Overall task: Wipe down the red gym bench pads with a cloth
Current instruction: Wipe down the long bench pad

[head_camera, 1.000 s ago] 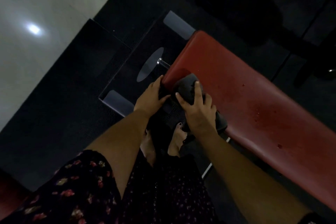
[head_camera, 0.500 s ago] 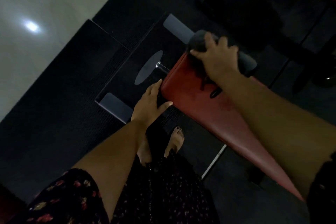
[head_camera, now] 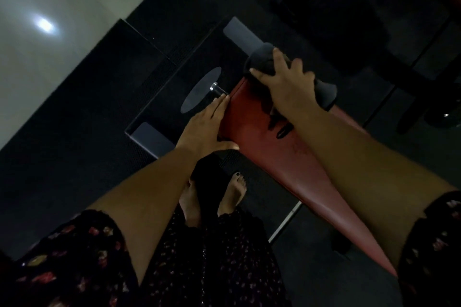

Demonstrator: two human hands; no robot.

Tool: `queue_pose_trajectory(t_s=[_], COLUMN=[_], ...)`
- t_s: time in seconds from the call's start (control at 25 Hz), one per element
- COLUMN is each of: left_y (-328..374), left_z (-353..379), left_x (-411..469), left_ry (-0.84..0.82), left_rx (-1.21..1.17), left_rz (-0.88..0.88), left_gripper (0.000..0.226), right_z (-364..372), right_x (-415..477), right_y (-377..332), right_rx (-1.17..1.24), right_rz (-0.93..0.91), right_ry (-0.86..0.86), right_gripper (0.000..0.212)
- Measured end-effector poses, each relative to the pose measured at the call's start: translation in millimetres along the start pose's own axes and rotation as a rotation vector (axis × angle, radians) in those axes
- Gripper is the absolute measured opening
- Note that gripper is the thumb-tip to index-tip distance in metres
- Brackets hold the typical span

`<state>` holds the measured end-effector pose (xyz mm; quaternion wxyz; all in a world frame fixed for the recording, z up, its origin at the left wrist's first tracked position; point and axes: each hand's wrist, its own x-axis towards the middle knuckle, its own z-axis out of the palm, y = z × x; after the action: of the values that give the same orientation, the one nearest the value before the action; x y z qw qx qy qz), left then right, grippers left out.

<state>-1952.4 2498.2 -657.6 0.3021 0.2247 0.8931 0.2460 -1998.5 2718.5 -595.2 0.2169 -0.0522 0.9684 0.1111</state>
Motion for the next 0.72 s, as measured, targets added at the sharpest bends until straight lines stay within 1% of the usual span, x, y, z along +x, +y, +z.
queue_pose_trajectory(t_s=[0.04, 0.16, 0.24, 0.28, 0.32, 0.4, 0.56, 0.64, 0.72], left_y=[-3.5, -14.8, -19.2, -19.8, -19.4, -15.2, -6.9, -6.5, -9.1], left_z=[-4.0, -14.5, -19.9, -21.7, -22.9, -25.4, -25.6, -23.5, -21.9], left_x=[-0.2, -3.6, -4.5, -4.2, -3.7, -4.0, -5.3, -4.2, -3.0], left_ry=[-0.005, 0.018, 0.021, 0.018, 0.015, 0.004, -0.079, -0.073, -0.098], left_rx=[0.043, 0.189, 0.276, 0.297, 0.295, 0.231, 0.176, 0.137, 0.173], left_rz=[0.031, 0.122, 0.164, 0.182, 0.195, 0.179, 0.037, 0.029, 0.054], left_gripper=[0.121, 0.103, 0.095, 0.093, 0.091, 0.089, 0.090, 0.094, 0.106], right_z=[-2.5, -1.6, -1.5, -2.0, -0.6, 4.9, 24.1, 36.7, 50.8], right_x=[6.4, 14.5, 12.8, 8.9, 2.5, -17.3, -72.6, -104.8, -131.3], right_y=[6.0, 10.0, 4.8, -0.9, -9.8, -33.0, -81.1, -99.5, -104.0], right_rx=[0.057, 0.375, 0.550, 0.579, 0.559, 0.475, 0.366, 0.250, 0.120], right_rz=[0.070, 0.359, 0.537, 0.583, 0.593, 0.535, 0.328, 0.199, 0.061], right_ry=[0.000, -0.084, -0.111, -0.115, -0.114, -0.105, -0.067, -0.010, 0.035], right_gripper=[0.058, 0.065, 0.068, 0.069, 0.070, 0.071, 0.070, 0.066, 0.062])
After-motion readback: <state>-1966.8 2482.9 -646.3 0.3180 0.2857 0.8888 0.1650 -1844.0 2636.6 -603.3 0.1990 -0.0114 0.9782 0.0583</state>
